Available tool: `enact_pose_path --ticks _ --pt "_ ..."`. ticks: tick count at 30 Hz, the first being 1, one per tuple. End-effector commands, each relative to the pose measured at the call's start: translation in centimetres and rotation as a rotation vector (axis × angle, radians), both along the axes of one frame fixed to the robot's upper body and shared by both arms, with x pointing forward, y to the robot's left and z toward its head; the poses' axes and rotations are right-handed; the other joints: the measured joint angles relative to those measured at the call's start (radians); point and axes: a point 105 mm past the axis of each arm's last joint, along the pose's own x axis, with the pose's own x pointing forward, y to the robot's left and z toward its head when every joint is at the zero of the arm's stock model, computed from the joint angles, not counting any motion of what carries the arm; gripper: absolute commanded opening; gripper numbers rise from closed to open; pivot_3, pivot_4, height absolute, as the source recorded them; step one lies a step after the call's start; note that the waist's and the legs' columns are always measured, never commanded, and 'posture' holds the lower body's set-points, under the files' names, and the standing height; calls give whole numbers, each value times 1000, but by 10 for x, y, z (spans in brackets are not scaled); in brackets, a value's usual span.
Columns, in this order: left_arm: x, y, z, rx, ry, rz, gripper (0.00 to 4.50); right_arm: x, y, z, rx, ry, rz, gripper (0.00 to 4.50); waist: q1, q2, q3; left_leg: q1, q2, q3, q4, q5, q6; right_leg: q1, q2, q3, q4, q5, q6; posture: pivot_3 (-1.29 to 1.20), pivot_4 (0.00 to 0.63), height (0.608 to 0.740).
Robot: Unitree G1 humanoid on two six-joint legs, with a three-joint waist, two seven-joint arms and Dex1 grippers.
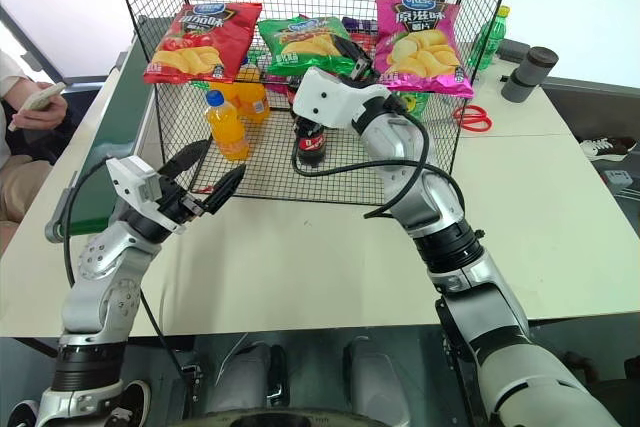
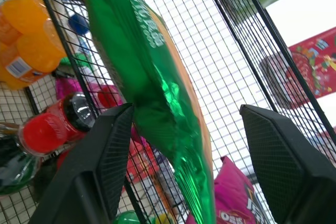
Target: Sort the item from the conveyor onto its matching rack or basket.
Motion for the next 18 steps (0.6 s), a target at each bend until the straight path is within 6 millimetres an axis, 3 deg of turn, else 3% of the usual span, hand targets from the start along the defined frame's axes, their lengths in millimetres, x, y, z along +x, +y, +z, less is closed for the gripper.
enact_pose_path --ticks 1,4,5,18 --pt "-2 -3 13 -2 -58 -4 4500 -4 12 0 -31 -19 50 1739 -1 0 0 0 0 0 0 0 0 0 0 0 0 0 0 0 150 740" --pt "-2 -2 14 -5 -60 -1 4500 -1 16 -4 -57 -24 57 214 0 0 0 0 0 0 0 0 0 0 0 0 0 0 0 0 150 740" --pt "-1 -2 14 -7 -60 0 4500 -1 17 -4 -60 -26 58 99 0 0 0 0 0 0 0 0 0 0 0 0 0 0 0 0 150 740" --pt "0 -2 16 -7 -65 6 4500 20 10 11 -5 -48 -66 99 0 0 0 0 0 0 0 0 0 0 0 0 0 0 0 0 150 740"
